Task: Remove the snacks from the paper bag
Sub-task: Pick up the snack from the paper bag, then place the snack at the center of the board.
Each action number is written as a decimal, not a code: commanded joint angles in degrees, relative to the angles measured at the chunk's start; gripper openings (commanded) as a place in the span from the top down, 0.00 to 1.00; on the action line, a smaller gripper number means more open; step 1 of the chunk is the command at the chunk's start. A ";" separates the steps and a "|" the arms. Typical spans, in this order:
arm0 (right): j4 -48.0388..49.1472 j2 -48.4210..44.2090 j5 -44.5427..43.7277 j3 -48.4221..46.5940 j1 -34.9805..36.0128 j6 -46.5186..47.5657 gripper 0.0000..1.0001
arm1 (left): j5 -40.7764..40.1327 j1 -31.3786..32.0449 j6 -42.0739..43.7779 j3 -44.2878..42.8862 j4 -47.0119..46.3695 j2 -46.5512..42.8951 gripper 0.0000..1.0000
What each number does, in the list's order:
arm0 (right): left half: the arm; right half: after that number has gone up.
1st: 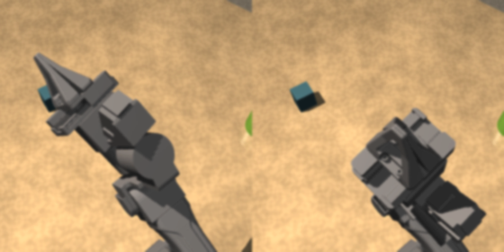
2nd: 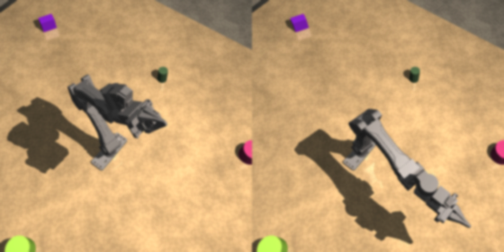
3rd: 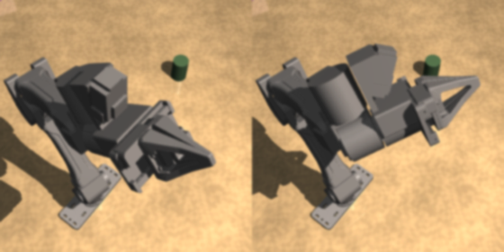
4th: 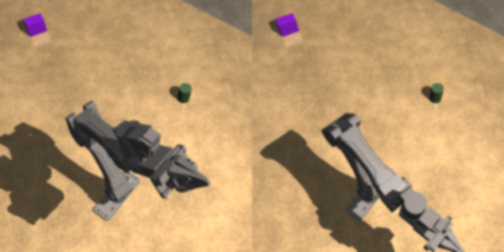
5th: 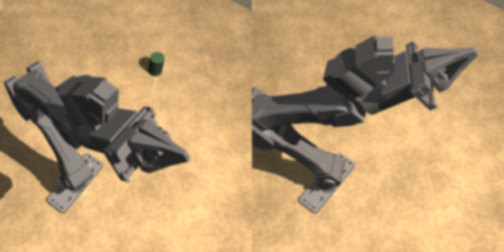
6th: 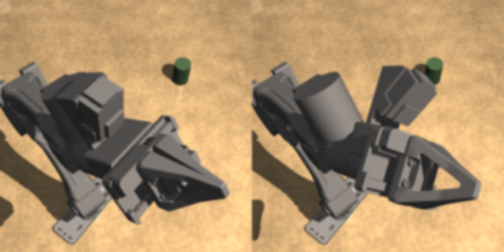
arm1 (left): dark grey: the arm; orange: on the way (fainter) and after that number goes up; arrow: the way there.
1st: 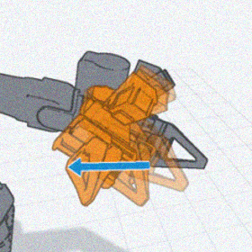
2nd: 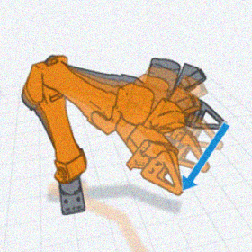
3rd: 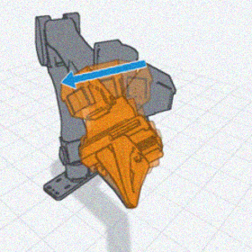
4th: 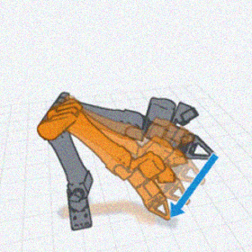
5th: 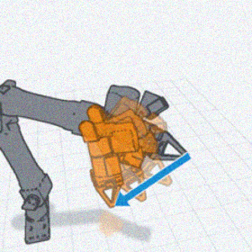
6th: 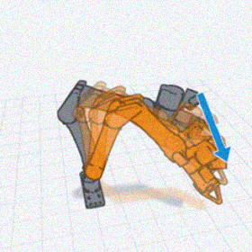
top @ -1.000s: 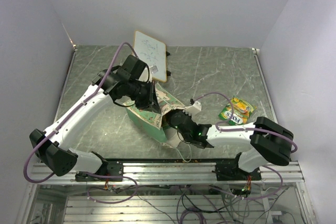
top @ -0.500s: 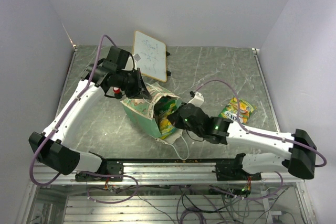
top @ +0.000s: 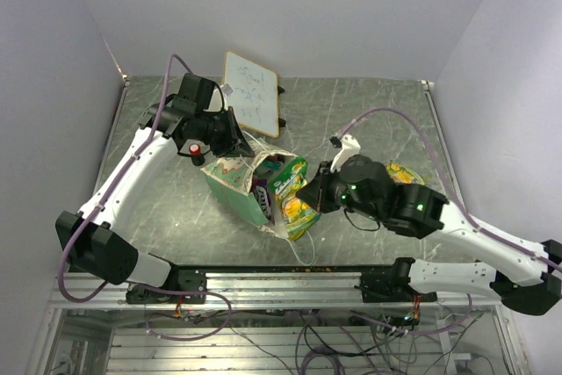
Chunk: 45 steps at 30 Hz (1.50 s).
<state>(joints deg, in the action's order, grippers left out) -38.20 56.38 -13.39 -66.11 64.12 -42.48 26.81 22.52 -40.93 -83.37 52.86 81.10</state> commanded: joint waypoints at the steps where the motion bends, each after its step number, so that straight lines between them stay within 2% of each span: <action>1: -9.55 -0.55 4.38 -8.01 0.09 14.10 1.00 | 0.71 -1.28 0.19 -0.90 -2.53 1.09 0.93; 6: -18.53 2.37 -6.04 -18.85 0.12 18.87 1.00 | 0.84 -1.43 -0.29 -1.92 -2.86 1.56 0.93; 12: -19.20 7.19 -22.42 -32.32 0.05 28.44 1.00 | 0.64 -1.43 -0.82 -1.91 -2.82 1.42 0.93; 17: -8.60 7.79 -41.73 -29.42 -0.47 35.90 1.00 | 1.00 -1.49 -1.61 -2.49 -2.19 1.73 0.93; 20: -2.37 7.57 -42.98 -24.06 -4.68 35.79 1.00 | 0.72 -1.44 -2.10 -2.11 -2.26 0.73 0.93; 22: 1.14 7.55 -37.54 -18.67 -10.84 35.47 1.00 | -0.12 -1.45 -2.89 -0.89 -3.34 -0.42 0.93; 29: -0.57 12.92 -12.59 -8.53 -38.88 22.05 1.00 | 1.33 -1.52 -2.24 -0.90 -2.88 -0.12 0.93; 33: 9.13 9.71 8.68 1.46 -55.28 19.87 1.00 | 1.94 -1.52 -1.80 -0.23 -3.80 -0.19 0.93; 38: 19.80 5.05 26.87 16.11 -74.36 16.22 1.00 | 3.73 -1.52 -1.18 -0.80 -3.71 0.58 0.93; 43: 25.73 4.27 33.46 22.06 -79.54 15.92 1.00 | 4.65 -1.52 0.63 -1.57 -2.01 0.99 0.93; 45: 26.06 3.78 32.59 23.13 -80.78 16.57 1.00 | 4.75 -1.53 1.13 -1.60 -1.66 0.99 0.93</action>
<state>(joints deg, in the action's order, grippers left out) -20.91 62.37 10.61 -44.56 -14.72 -25.28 29.39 21.56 -41.95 -83.61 50.78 81.97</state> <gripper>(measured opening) 0.054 0.081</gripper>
